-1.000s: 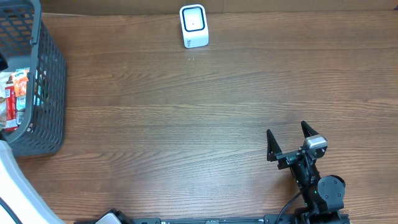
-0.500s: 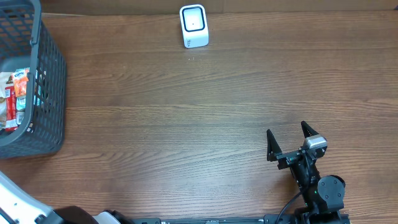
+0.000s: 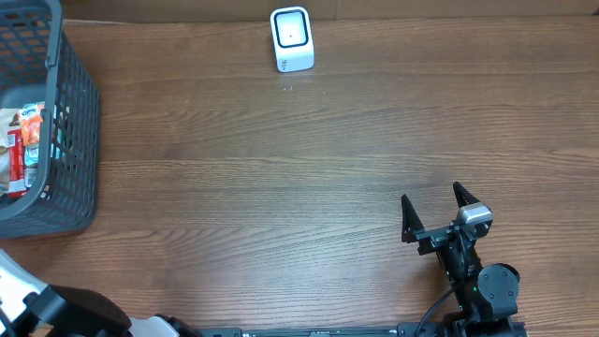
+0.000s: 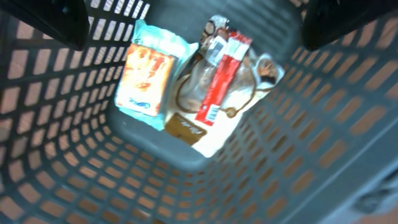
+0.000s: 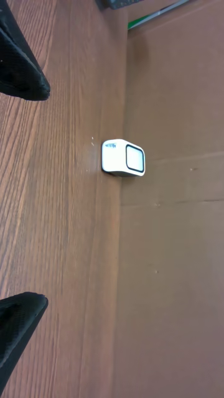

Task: Scan the item barcode
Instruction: 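Lower the left gripper into the basket and grasp the Kleenex tissue pack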

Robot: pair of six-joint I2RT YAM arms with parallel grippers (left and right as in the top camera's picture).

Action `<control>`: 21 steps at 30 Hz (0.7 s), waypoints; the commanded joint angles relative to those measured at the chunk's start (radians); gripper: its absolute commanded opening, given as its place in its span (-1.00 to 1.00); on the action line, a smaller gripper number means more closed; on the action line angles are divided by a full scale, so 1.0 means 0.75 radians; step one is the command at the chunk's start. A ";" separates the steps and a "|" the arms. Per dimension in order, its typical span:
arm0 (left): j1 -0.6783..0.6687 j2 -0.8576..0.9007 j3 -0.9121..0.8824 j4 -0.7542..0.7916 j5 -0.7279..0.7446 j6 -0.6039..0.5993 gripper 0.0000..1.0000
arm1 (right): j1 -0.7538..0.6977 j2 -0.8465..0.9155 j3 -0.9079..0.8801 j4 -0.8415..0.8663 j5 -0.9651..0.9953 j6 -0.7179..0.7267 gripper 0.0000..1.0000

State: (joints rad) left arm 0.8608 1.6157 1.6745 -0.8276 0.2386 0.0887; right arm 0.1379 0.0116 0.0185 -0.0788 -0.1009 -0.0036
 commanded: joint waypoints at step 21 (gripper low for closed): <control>-0.234 0.432 0.031 0.179 0.080 0.272 0.99 | -0.005 -0.012 -0.014 0.007 -0.008 -0.002 1.00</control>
State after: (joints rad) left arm 0.6975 1.9125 1.6749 -0.7055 0.2955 0.2691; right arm 0.1379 0.0116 0.0185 -0.0788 -0.1013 -0.0036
